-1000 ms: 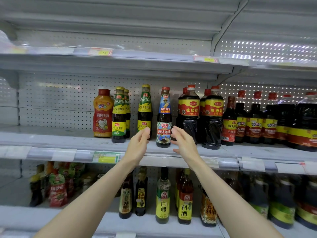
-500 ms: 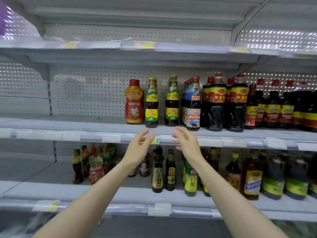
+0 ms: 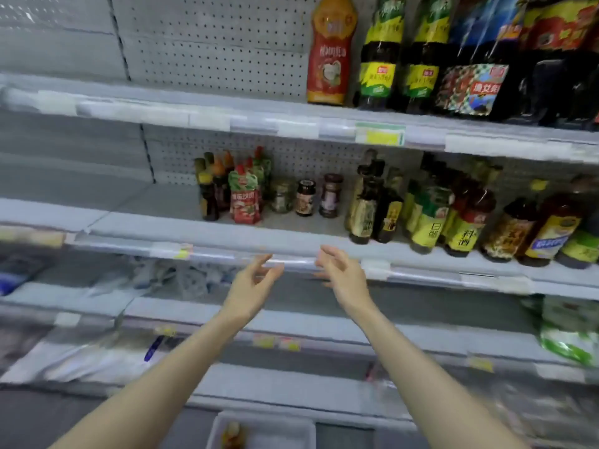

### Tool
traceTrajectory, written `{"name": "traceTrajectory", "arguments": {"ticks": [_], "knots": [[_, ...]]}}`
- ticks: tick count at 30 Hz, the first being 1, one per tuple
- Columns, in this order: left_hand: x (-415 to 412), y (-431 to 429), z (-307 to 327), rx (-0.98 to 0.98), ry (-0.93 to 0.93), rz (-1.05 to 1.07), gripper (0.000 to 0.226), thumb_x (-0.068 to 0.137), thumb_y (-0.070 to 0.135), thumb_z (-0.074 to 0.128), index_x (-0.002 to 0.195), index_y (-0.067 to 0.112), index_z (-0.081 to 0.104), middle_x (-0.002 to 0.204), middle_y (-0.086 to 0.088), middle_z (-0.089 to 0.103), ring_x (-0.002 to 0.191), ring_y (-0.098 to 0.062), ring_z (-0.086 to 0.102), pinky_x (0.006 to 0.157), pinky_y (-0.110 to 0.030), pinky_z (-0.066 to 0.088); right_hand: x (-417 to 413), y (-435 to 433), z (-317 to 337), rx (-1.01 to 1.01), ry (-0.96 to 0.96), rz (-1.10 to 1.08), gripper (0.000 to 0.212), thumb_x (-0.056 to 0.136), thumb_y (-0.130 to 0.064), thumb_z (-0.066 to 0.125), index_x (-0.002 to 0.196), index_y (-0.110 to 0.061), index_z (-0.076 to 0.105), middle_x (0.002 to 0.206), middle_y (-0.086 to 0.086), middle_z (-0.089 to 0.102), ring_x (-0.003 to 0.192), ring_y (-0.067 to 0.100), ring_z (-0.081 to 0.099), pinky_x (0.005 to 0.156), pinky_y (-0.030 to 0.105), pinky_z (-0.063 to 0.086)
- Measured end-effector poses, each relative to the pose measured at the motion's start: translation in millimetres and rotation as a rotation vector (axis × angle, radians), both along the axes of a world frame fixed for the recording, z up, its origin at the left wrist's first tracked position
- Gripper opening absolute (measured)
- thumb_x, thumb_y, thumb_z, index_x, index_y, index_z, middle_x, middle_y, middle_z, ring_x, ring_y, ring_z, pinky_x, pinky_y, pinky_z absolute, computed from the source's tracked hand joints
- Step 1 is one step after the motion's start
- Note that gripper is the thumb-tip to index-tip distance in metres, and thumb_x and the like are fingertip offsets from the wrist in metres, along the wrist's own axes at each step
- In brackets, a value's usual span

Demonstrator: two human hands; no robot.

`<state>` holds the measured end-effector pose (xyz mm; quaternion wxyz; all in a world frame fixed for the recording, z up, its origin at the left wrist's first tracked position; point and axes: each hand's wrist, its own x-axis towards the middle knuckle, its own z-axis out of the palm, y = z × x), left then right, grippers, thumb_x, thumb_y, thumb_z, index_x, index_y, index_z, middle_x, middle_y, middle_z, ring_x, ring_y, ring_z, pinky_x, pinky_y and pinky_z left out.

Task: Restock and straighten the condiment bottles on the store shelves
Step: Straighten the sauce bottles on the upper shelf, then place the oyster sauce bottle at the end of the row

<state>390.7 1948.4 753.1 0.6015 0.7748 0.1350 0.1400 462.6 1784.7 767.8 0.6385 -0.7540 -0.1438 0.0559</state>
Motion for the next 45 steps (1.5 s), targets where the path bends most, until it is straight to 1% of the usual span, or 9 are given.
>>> {"name": "traceTrajectory", "arguments": {"ticks": [9,11,13,22,26,29,32,37,45], "knots": [[-25,44,-182,-0.134,0.311,0.092,0.074,0.074,0.066,0.062,0.134,0.024,0.051,0.115,-0.005,0.062,0.103,-0.019,0.059,0.089,-0.034,0.047,-10,49,-186,-0.134,0.277,0.057,0.025,0.096,-0.027,0.058,0.117,-0.015,0.063,0.096,-0.001,0.067,0.084,0.016,0.065,0.068,0.019,0.05],[-30,50,-217,-0.18,0.378,0.1,0.066,0.083,0.059,0.063,0.136,0.021,0.05,0.109,-0.001,0.062,0.105,-0.019,0.06,0.092,-0.034,0.047,-13,55,-224,-0.157,0.346,0.085,0.021,0.096,-0.029,0.057,0.114,-0.019,0.062,0.097,-0.003,0.066,0.083,0.015,0.065,0.067,0.016,0.049],[-31,57,-255,-0.233,0.429,0.14,0.055,0.088,0.047,0.063,0.135,0.02,0.051,0.103,0.002,0.063,0.103,-0.018,0.061,0.09,-0.032,0.047,-10,63,-267,-0.203,0.413,0.102,0.023,0.095,-0.033,0.058,0.115,-0.021,0.062,0.099,-0.001,0.068,0.082,0.013,0.066,0.074,0.023,0.051],[-52,89,-410,-0.315,0.633,0.239,0.086,0.057,0.067,0.061,0.131,0.024,0.053,0.111,-0.005,0.066,0.102,-0.02,0.065,0.097,-0.042,0.049,-18,95,-443,-0.286,0.617,0.108,0.021,0.095,-0.03,0.059,0.111,-0.017,0.063,0.089,-0.006,0.066,0.081,0.017,0.064,0.074,0.024,0.047],[-57,106,-474,-0.328,0.692,0.24,0.091,0.048,0.075,0.054,0.126,0.029,0.053,0.106,0.0,0.066,0.096,-0.014,0.064,0.085,-0.032,0.05,-28,108,-510,-0.328,0.671,0.111,0.01,0.094,-0.032,0.059,0.101,-0.026,0.062,0.093,-0.004,0.067,0.094,0.021,0.065,0.086,0.031,0.049],[-55,120,-527,-0.37,0.739,0.241,0.08,0.062,0.068,0.063,0.127,0.022,0.055,0.109,-0.004,0.066,0.097,-0.015,0.064,0.079,-0.028,0.046,-34,121,-560,-0.328,0.728,0.073,0.007,0.093,-0.031,0.06,0.099,-0.027,0.062,0.096,0.0,0.068,0.096,0.022,0.066,0.085,0.031,0.049],[-53,136,-588,-0.378,0.776,0.221,0.048,0.092,0.036,0.062,0.134,0.016,0.053,0.112,-0.009,0.066,0.094,-0.015,0.064,0.074,-0.024,0.046,-40,133,-610,-0.329,0.77,0.033,0.019,0.093,-0.031,0.06,0.108,-0.021,0.063,0.105,0.005,0.069,0.1,0.023,0.066,0.088,0.032,0.05],[-55,155,-672,-0.333,0.818,0.164,0.04,0.095,0.032,0.056,0.133,0.019,0.053,0.108,-0.006,0.064,0.086,-0.007,0.062,0.073,-0.024,0.047,-51,146,-694,-0.354,0.82,-0.038,0.032,0.091,-0.037,0.062,0.116,-0.019,0.064,0.109,0.007,0.069,0.103,0.025,0.066,0.096,0.044,0.051],[-40,158,-756,-0.354,0.801,0.084,0.046,0.096,0.035,0.052,0.14,0.026,0.044,0.113,0.007,0.055,0.109,-0.015,0.056,0.08,-0.023,0.048,-41,164,-774,-0.351,0.805,0.011,0.051,0.091,-0.044,0.059,0.138,-0.025,0.049,0.131,0.003,0.058,0.114,0.016,0.057,0.103,0.042,0.047]]}}
